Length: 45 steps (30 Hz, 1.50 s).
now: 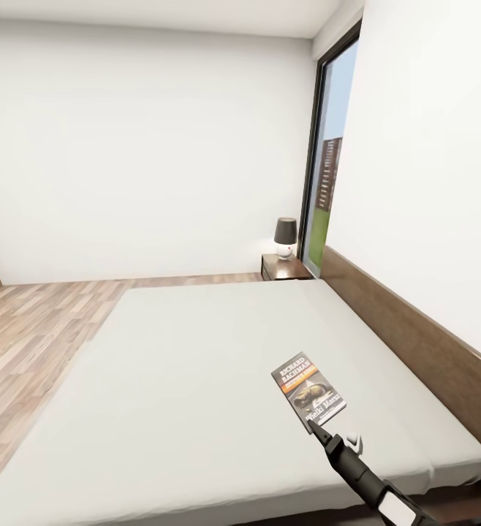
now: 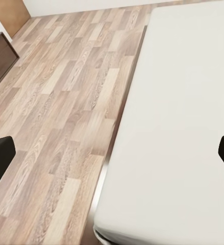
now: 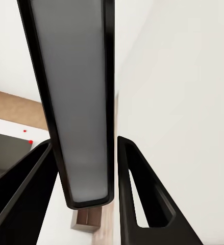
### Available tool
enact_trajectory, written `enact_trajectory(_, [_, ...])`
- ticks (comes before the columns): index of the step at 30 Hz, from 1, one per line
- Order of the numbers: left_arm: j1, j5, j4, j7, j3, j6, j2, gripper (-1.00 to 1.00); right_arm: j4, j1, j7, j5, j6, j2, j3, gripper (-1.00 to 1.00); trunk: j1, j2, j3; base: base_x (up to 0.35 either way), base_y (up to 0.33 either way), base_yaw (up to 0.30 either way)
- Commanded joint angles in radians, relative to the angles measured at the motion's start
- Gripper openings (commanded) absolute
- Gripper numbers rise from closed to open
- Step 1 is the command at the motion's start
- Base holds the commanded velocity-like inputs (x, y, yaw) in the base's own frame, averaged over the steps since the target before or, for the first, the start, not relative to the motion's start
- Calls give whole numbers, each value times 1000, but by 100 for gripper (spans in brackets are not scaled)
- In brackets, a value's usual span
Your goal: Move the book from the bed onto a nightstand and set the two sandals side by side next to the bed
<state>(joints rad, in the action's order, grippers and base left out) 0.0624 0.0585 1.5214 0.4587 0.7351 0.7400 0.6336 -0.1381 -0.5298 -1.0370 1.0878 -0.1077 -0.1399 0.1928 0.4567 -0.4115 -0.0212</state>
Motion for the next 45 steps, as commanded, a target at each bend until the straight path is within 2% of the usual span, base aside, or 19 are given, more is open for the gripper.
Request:
enact_trajectory(1, [1, 6, 1, 2, 1, 9, 0, 100, 0, -1, -3, 11, -10, 0, 5, -100, -3, 5, 1, 0, 0, 0])
enact_trajectory(45, [-1, 6, 2, 2, 1, 9, 0, 100, 2, -1, -2, 11, -9, 0, 5, -100, -7, 11, 4, 0, 0, 0])
